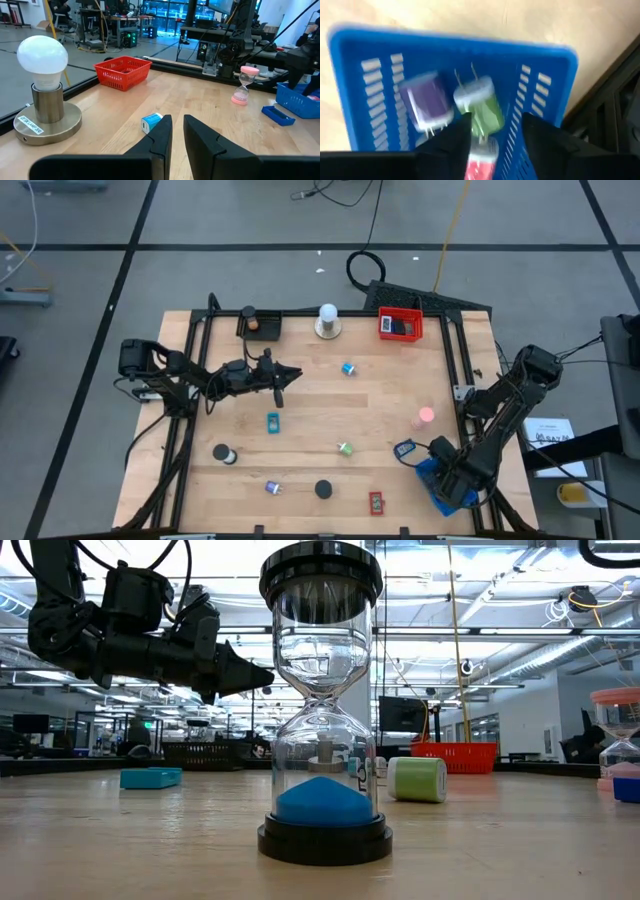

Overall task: Pick & Place Office items
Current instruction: Put the white hourglass into the black bin

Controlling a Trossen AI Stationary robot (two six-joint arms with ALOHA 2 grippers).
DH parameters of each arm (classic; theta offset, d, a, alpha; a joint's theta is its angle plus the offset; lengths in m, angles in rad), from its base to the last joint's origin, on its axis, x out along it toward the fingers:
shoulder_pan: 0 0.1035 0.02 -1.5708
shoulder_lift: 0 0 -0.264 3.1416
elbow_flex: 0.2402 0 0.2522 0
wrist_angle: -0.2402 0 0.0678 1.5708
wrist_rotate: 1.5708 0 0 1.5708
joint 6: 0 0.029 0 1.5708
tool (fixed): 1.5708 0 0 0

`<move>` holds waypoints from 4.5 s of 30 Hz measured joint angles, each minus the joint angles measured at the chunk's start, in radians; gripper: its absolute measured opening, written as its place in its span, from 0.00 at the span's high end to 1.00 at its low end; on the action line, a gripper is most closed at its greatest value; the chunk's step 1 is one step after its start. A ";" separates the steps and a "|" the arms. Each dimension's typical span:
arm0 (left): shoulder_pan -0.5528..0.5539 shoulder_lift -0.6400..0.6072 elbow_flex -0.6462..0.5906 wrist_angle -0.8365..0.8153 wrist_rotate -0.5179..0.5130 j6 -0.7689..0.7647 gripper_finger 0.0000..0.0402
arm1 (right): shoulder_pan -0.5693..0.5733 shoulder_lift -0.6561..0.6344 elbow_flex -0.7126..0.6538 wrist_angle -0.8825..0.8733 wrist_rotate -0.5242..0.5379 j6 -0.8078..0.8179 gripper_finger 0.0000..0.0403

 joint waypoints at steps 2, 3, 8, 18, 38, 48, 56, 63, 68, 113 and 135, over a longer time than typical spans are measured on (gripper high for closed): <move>0.000 0.000 0.000 0.000 0.000 0.000 0.86 | 0.000 0.000 0.007 0.001 -0.030 -0.030 0.67; 0.000 0.000 0.000 0.000 0.000 0.000 0.86 | 0.000 0.000 0.014 -0.002 -0.037 -0.043 0.71; 0.000 0.000 0.000 0.000 0.000 0.000 0.86 | 0.000 -0.010 0.078 -0.050 -0.024 -0.124 0.91; 0.000 0.000 0.000 0.000 0.000 0.000 0.86 | -0.038 -0.100 0.068 0.113 0.325 -0.490 0.98; -0.001 0.000 0.000 0.003 0.000 -0.014 0.86 | -0.530 -0.199 -0.130 0.953 0.349 -1.732 1.00; -0.001 0.000 0.017 0.004 0.000 -0.127 0.86 | -0.773 -0.199 -0.178 1.266 0.280 -2.063 1.00; -0.004 -0.006 0.083 -0.094 0.029 -0.148 0.86 | -0.859 -0.201 -0.347 1.655 0.280 -2.093 1.00; -0.008 -0.052 0.148 -0.218 0.037 -0.125 0.97 | -0.878 -0.299 -0.398 1.626 0.285 -2.098 1.00; -0.014 -0.163 0.191 -0.432 0.037 -0.089 0.98 | -0.878 -0.389 -0.437 1.566 0.285 -2.092 1.00; -0.812 -0.227 1.022 -2.508 -0.022 -1.628 0.66 | -0.975 -0.485 -0.573 1.613 0.381 -2.209 1.00; -0.951 -0.224 0.910 -2.612 0.019 -2.085 0.21 | -0.984 -0.485 -0.573 1.602 0.380 -2.199 1.00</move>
